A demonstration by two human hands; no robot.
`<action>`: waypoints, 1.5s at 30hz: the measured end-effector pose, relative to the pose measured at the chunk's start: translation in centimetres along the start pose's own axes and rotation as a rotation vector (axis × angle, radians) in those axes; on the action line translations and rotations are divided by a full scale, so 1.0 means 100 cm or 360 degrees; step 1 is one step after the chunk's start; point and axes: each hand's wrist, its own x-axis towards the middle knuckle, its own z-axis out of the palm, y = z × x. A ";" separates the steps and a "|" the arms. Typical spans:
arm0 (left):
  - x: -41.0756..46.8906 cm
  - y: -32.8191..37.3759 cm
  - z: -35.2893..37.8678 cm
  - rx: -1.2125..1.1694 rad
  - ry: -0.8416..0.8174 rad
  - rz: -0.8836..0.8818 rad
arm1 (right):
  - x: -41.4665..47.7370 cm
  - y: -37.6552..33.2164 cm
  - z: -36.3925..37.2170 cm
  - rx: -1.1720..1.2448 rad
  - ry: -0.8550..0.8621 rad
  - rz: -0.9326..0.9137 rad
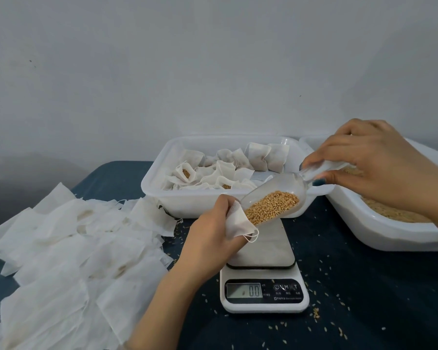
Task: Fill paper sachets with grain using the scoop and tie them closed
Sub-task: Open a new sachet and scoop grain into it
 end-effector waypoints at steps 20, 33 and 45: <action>-0.002 0.002 0.007 -0.0004 -0.0062 0.0114 | 0.020 -0.017 -0.018 -0.0325 0.0049 -0.0190; -0.002 0.004 0.003 -0.0055 -0.0082 0.0077 | 0.019 -0.018 -0.022 -0.0373 0.0129 -0.0183; -0.002 0.007 0.003 -0.0093 -0.0094 0.0056 | 0.014 -0.008 -0.018 -0.0362 0.0137 -0.0126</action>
